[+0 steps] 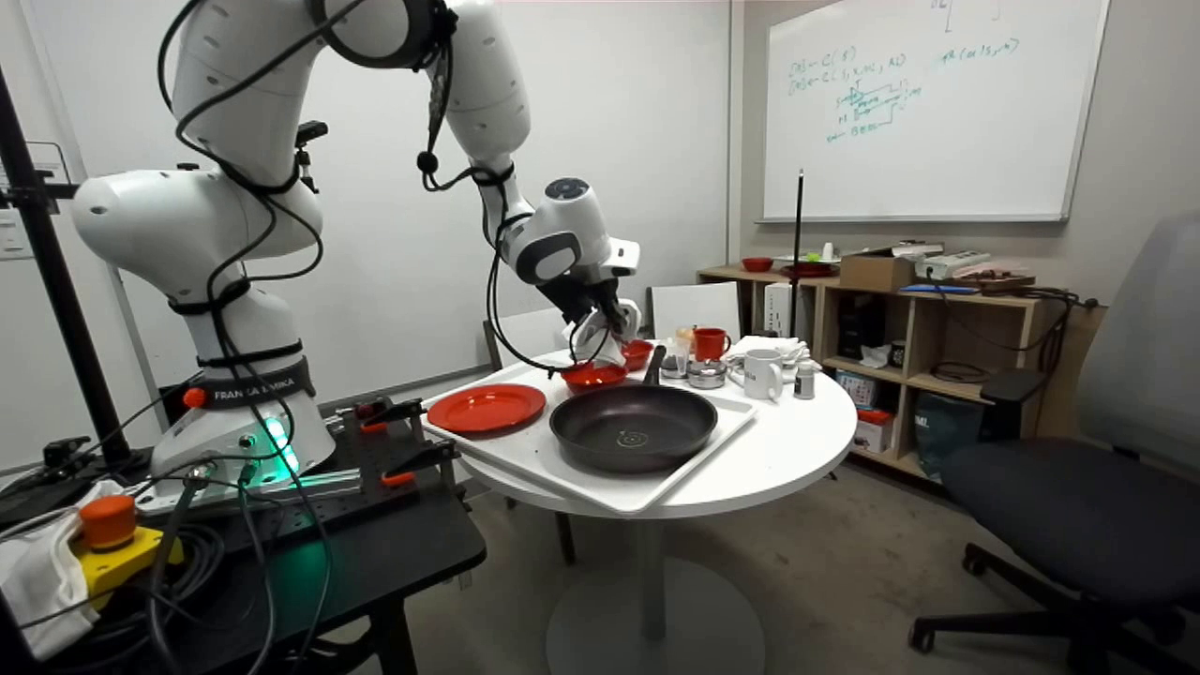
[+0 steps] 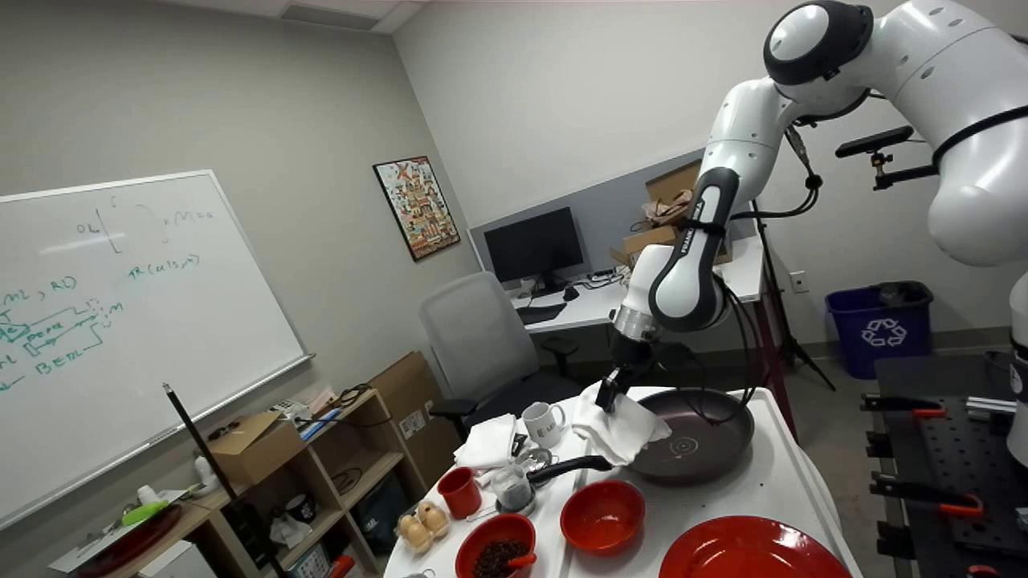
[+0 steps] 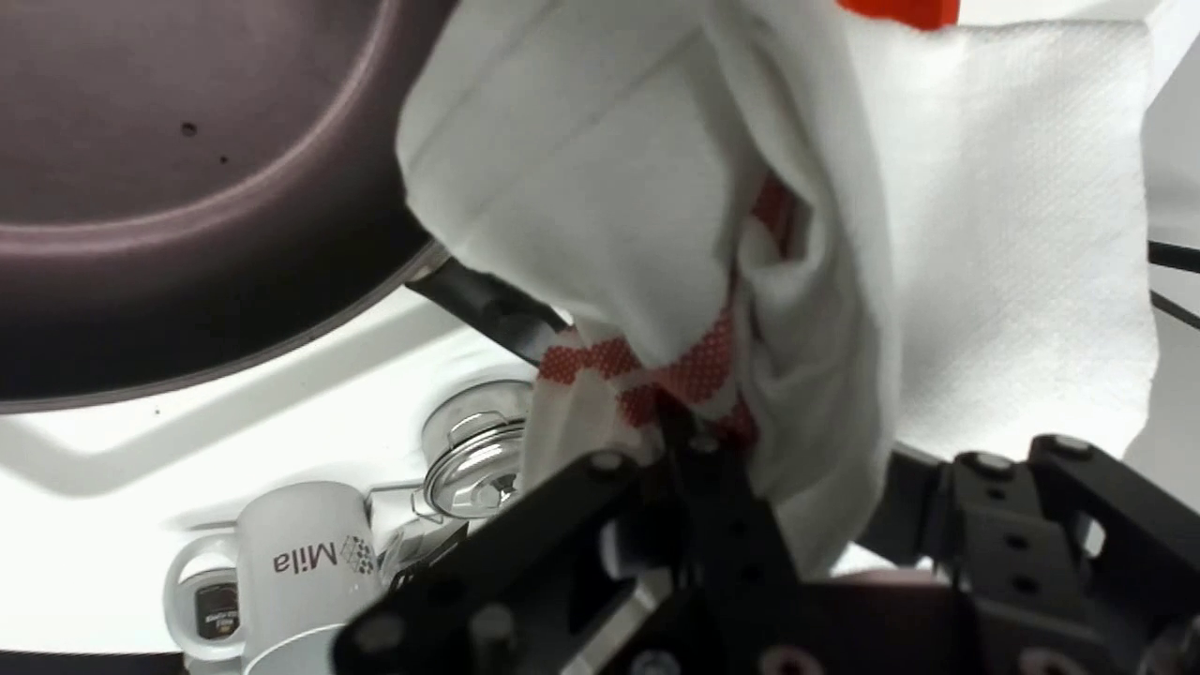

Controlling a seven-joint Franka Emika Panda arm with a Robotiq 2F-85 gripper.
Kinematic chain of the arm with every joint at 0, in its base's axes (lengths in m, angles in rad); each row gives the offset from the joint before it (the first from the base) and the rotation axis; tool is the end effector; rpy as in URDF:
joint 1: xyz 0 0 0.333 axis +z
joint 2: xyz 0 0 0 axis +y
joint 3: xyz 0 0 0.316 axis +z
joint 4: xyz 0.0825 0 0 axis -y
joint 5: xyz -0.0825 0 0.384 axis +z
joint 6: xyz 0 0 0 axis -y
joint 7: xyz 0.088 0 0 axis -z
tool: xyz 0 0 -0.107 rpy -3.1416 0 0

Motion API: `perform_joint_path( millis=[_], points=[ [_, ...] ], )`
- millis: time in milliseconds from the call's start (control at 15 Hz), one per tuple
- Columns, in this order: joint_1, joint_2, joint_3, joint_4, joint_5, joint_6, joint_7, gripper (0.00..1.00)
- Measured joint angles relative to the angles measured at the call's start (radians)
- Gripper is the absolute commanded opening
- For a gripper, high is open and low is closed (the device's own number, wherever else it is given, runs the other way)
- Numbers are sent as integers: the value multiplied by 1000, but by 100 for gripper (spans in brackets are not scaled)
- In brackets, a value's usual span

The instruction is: Use the white towel to wipe the pan

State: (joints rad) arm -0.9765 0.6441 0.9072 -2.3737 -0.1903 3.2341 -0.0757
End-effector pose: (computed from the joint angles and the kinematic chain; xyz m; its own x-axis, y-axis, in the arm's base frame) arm 0.5409 -0.0122 0.2140 0.8702 -0.1171 0.4786 0.0818 -0.9236 -0.3746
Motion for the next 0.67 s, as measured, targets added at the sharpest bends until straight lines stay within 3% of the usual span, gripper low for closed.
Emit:
perform_joint_path(
  millis=[267, 667],
  points=[
    [256, -129, -150, 11, 131, -48, 86, 3],
    [716, -206, -522, 52, 169, -160, 226, 3]
  ],
)
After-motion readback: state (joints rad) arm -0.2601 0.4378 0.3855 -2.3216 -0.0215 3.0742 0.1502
